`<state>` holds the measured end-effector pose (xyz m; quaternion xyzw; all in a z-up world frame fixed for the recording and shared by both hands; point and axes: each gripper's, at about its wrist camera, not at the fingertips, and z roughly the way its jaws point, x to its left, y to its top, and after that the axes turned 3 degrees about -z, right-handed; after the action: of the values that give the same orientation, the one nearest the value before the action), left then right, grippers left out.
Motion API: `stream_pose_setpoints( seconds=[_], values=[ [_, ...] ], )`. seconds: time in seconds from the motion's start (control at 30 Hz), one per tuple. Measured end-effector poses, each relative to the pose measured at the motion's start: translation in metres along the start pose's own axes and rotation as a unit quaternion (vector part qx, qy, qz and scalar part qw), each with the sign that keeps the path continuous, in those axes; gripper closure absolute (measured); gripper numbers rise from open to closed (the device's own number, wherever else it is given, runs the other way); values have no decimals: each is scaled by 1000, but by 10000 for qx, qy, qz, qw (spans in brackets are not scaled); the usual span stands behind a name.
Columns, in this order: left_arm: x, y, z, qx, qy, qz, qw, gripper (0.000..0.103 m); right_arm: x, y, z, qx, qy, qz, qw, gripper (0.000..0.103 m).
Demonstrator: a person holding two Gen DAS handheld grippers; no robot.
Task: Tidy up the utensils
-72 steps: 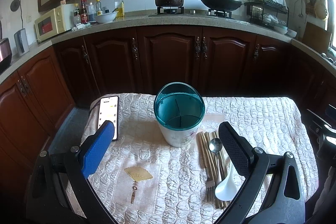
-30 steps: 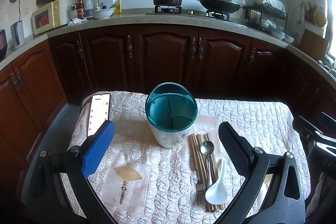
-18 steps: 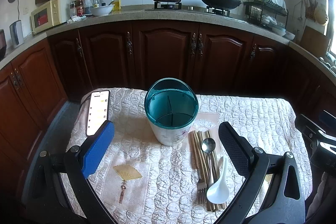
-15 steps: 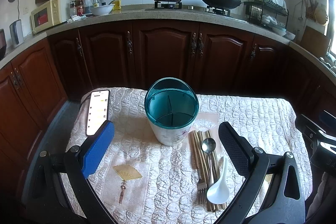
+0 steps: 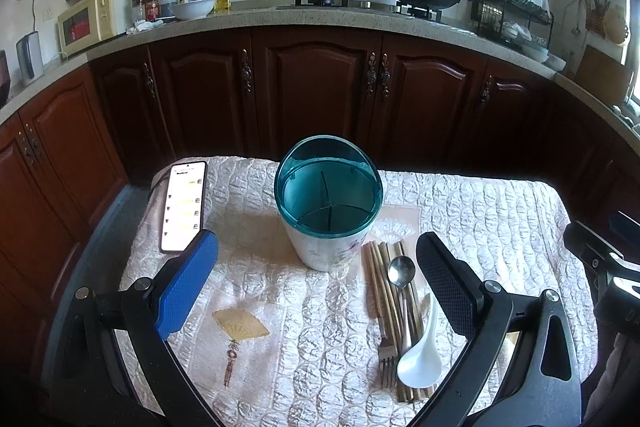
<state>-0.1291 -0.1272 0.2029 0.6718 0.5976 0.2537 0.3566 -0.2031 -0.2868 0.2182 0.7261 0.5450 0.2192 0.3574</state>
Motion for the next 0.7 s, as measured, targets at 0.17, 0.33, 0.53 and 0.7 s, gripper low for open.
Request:
stream_pose_setpoints(
  seconds=[0.17,0.33,0.53,0.7],
  values=[
    [0,-1,5,48,6,-3,10000,3,1,0,4,57,-8,0,10000,3],
    [0,-2,6,63,6,-11,10000,3,1,-1,6,78,3,8,10000,3],
    [6,-6,17,301,-118,-4,9995,3,1,-8,16,249,107,-72,9996,3],
    [19,-21,38,724,-478,-83,9962,8,0,-30,52,837,675,-116,9941,23]
  ],
)
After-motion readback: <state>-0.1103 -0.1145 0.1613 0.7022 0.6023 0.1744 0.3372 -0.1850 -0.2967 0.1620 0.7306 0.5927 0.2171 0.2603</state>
